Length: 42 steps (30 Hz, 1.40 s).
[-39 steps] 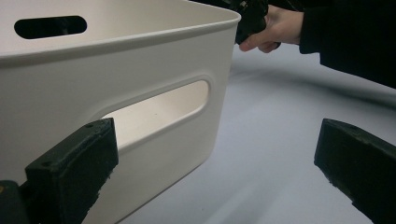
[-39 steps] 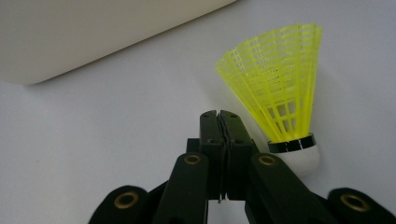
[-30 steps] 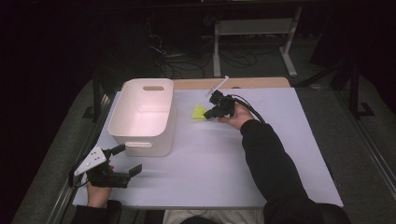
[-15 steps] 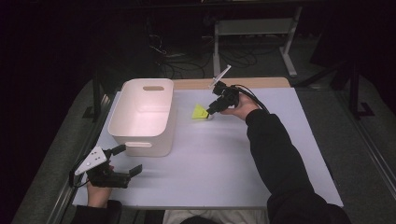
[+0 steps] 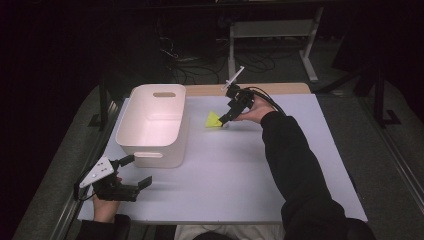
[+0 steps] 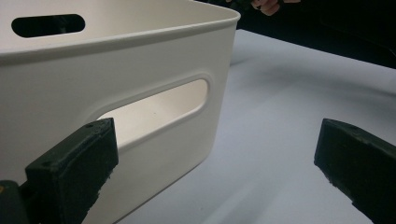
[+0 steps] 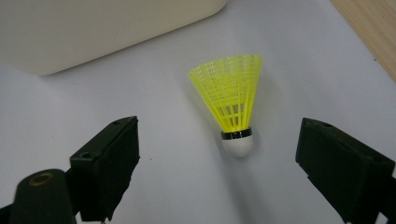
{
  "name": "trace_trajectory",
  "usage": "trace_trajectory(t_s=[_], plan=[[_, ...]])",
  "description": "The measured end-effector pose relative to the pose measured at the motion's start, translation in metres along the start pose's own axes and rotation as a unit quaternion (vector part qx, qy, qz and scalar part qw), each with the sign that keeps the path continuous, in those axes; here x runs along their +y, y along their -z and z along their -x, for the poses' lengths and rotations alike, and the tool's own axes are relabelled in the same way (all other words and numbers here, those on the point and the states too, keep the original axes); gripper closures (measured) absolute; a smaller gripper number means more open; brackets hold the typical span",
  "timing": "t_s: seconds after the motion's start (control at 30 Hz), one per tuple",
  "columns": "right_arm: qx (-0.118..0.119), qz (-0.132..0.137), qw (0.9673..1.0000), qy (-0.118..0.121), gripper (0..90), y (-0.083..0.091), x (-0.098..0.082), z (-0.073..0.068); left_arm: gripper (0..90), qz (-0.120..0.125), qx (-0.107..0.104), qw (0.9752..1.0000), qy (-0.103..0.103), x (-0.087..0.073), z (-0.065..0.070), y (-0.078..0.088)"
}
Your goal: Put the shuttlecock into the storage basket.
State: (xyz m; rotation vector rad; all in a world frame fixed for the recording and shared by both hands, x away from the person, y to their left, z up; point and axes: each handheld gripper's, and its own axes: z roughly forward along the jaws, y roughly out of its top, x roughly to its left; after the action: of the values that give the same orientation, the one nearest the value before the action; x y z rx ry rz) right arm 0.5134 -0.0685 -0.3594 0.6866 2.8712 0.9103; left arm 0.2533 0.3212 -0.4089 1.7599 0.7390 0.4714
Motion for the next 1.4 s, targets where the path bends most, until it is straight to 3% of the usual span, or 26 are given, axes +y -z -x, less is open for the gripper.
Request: trace_trajectory(t_s=[0.17, 0.53, 1.03, 1.27, 1.3, 1.4], plan=[[-0.010, -0.001, 0.9999, 0.003, 0.0, -0.007, -0.001, 0.006, 0.0, 0.000, 0.001, 1.0000, 0.000, 0.000, 0.000, 0.000], [0.009, -0.013, 0.9998, -0.008, 0.0, -0.020, -0.011, 0.021, 0.0, 0.000, 0.001, 1.0000, 0.000, 0.000, 0.000, 0.000], [0.009, -0.036, 0.9993, 0.010, 0.0, -0.050, -0.024, 0.030, 0.0, 0.004, 0.004, 1.0000, 0.004, -0.002, -0.003, 0.004], [0.028, -0.021, 0.9993, 0.014, 13.5, -0.055, -0.027, 0.031, 0.0, 0.004, 0.004, 1.0000, 0.004, -0.002, -0.003, 0.004], [0.024, -0.010, 0.9994, 0.021, 17.3, -0.057, -0.027, 0.030, 0.0, 0.005, 0.004, 1.0000, 0.004, -0.002, -0.003, 0.004], [0.028, -0.011, 0.9992, 0.025, 20.6, -0.059, -0.027, 0.029, 0.0, 0.005, 0.004, 1.0000, 0.004, -0.002, -0.003, 0.004]])
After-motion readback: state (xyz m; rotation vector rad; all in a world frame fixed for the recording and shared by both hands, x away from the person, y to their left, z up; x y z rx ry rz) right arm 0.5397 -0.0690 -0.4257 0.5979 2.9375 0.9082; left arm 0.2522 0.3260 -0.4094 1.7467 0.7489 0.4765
